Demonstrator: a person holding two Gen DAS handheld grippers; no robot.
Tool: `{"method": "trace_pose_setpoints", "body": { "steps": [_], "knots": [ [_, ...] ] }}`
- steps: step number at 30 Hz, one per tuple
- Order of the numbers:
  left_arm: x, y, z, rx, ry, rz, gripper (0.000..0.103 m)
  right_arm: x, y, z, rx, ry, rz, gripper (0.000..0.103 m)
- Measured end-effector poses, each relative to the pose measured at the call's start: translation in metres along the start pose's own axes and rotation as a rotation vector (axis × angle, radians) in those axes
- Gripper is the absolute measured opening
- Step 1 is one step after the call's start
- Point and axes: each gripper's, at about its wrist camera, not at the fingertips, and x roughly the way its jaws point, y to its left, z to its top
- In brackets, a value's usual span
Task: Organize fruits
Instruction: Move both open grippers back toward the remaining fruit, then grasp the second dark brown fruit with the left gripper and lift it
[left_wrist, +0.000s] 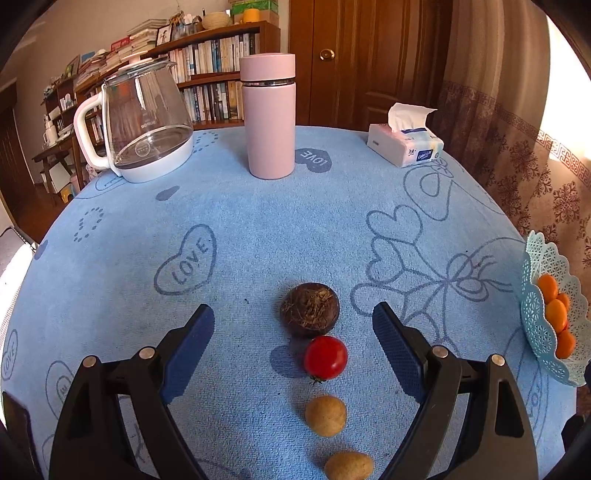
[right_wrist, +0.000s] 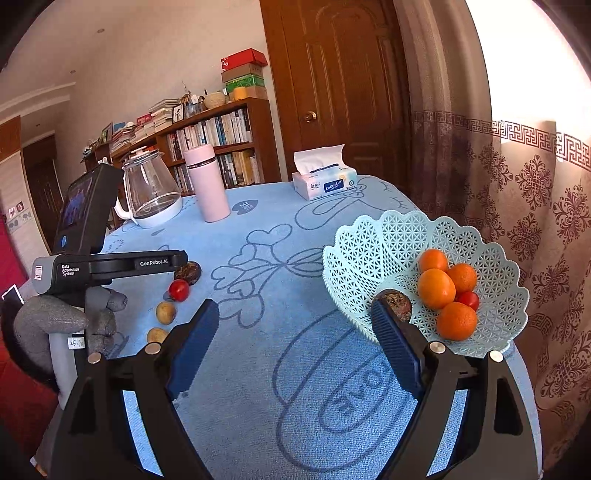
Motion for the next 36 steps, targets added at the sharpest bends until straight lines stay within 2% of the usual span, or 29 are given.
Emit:
{"method": "trace_pose_setpoints", "body": {
  "steps": [8, 14, 18, 24, 31, 36],
  "knots": [
    [0.028, 0.005, 0.007, -0.028, 0.093, -0.076, 0.085, 0.007, 0.004, -0.004, -0.011, 0.032, 0.006, 0.086],
    [0.042, 0.007, 0.010, -0.044, 0.135, -0.108, 0.070, 0.012, 0.007, -0.006, -0.027, 0.052, 0.004, 0.086],
    [0.049, 0.009, 0.010, -0.059, 0.155, -0.127, 0.055, 0.016, 0.008, -0.006, -0.033, 0.068, 0.003, 0.086],
    [0.047, 0.012, 0.008, -0.074, 0.134, -0.156, 0.044, 0.022, 0.013, -0.008, -0.043, 0.088, 0.004, 0.086],
    [0.042, 0.019, 0.005, -0.104, 0.099, -0.178, 0.044, 0.029, 0.018, -0.008, -0.050, 0.117, 0.010, 0.086],
    [0.031, 0.031, 0.006, -0.133, 0.046, -0.154, 0.044, 0.036, 0.024, -0.009, -0.053, 0.141, 0.025, 0.086]
  ]
}}
